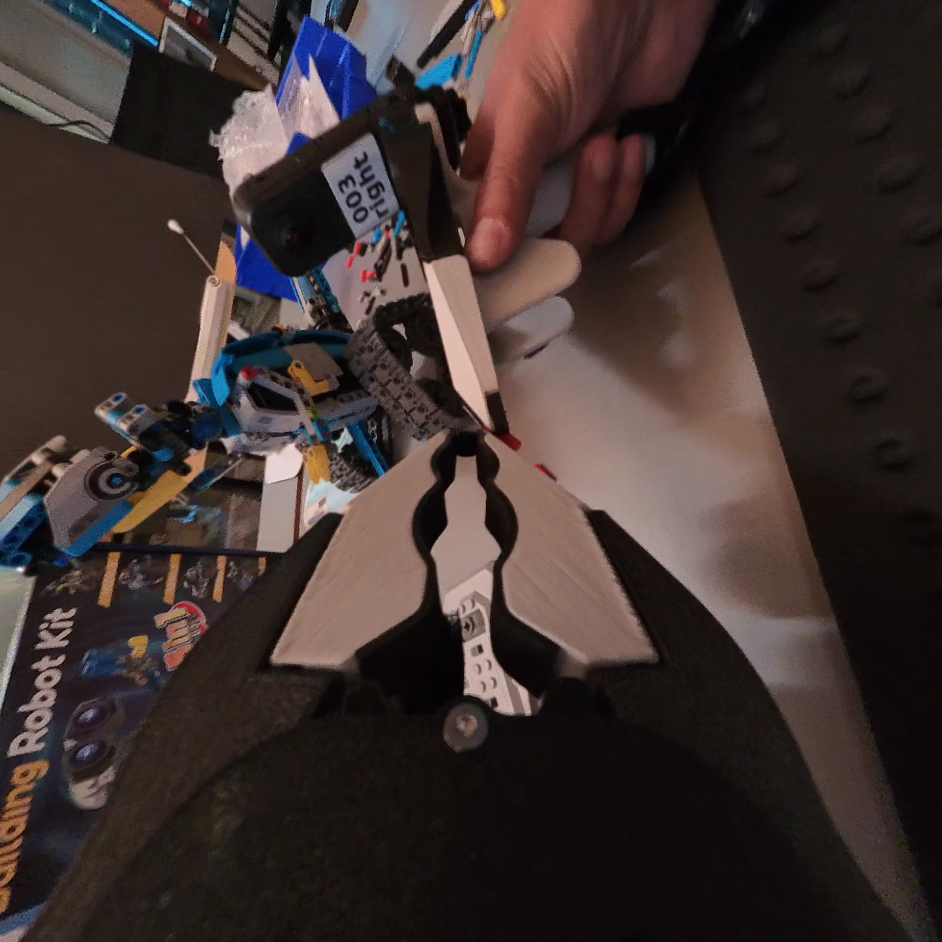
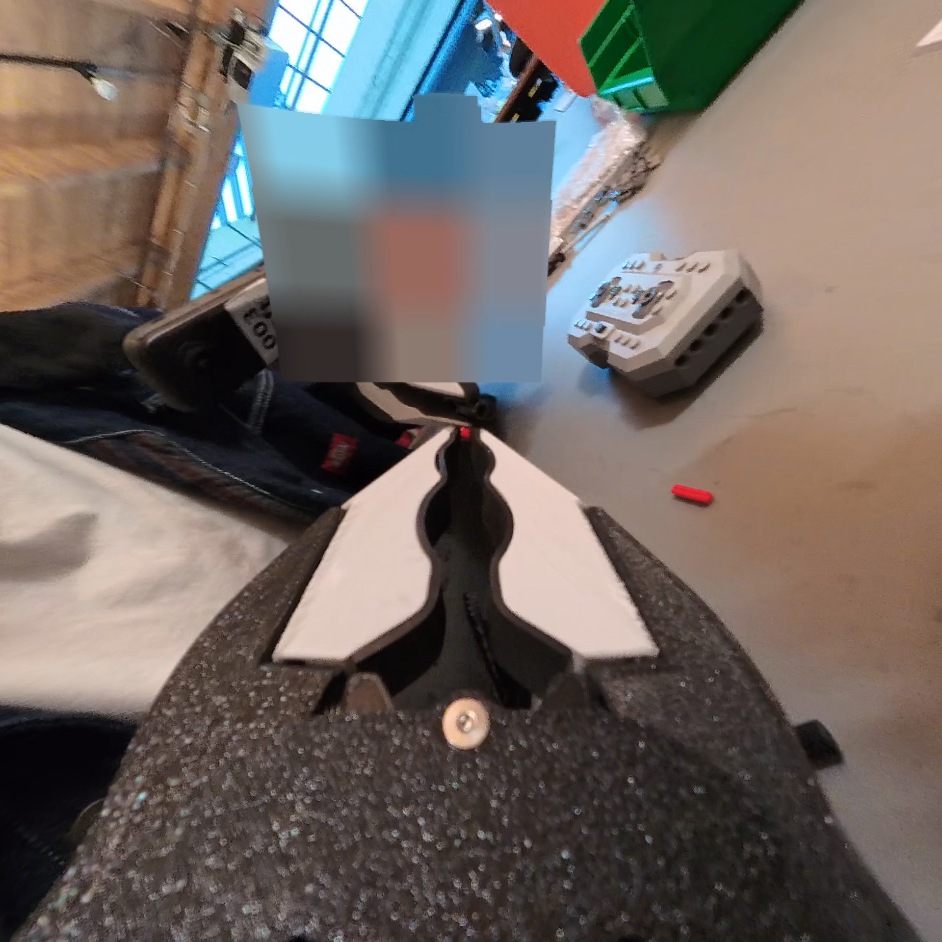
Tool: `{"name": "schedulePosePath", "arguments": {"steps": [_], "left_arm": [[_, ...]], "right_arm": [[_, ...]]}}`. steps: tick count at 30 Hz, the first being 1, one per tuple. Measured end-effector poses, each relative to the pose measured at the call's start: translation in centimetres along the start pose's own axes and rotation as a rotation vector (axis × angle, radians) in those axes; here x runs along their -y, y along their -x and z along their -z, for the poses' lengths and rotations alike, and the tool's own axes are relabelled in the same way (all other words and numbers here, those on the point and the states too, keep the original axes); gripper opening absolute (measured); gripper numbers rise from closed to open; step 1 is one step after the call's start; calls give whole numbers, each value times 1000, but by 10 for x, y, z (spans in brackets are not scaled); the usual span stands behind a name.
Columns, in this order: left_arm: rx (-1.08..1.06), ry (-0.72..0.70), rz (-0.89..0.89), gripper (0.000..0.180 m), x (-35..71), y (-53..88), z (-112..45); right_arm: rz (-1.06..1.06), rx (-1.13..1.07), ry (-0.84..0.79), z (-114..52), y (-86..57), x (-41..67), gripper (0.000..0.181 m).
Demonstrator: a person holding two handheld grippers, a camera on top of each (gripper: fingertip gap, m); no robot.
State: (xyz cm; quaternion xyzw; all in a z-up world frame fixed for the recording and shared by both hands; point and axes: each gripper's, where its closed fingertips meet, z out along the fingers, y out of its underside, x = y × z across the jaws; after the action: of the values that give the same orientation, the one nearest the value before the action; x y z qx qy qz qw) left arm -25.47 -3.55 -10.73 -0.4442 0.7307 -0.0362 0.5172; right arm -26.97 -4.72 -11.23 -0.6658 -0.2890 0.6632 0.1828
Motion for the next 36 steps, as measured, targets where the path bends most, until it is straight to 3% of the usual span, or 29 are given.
{"name": "schedulePosePath", "arguments": {"steps": [8, 13, 16, 19, 22, 25, 31, 36], "left_arm": [[-101, -29, -70, 4, 0, -6, -5], [-76, 3, -229, 4, -2, -8, -6], [9, -14, -215, 5, 0, 3, -4], [168, -99, 161, 5, 5, 37, 9], [180, -429, 826, 5, 34, 54, 33], [133, -742, 1206, 5, 57, 56, 52], [57, -992, 1393, 5, 58, 48, 57], [30, -1011, 1384, 5, 60, 48, 56]], "right_arm": [[-53, 21, 8, 2, -3, -3, 2], [-79, 21, 23, 1, -5, -6, 2], [-27, 2, -9, 4, -3, 0, 1], [160, -15, -155, 19, 14, 28, 2], [497, -17, -337, 34, 55, 55, 2], [571, -7, -324, 27, 67, 52, 2], [558, 15, -318, 21, 73, 48, 2], [548, 25, -312, 19, 74, 47, 1]]}}
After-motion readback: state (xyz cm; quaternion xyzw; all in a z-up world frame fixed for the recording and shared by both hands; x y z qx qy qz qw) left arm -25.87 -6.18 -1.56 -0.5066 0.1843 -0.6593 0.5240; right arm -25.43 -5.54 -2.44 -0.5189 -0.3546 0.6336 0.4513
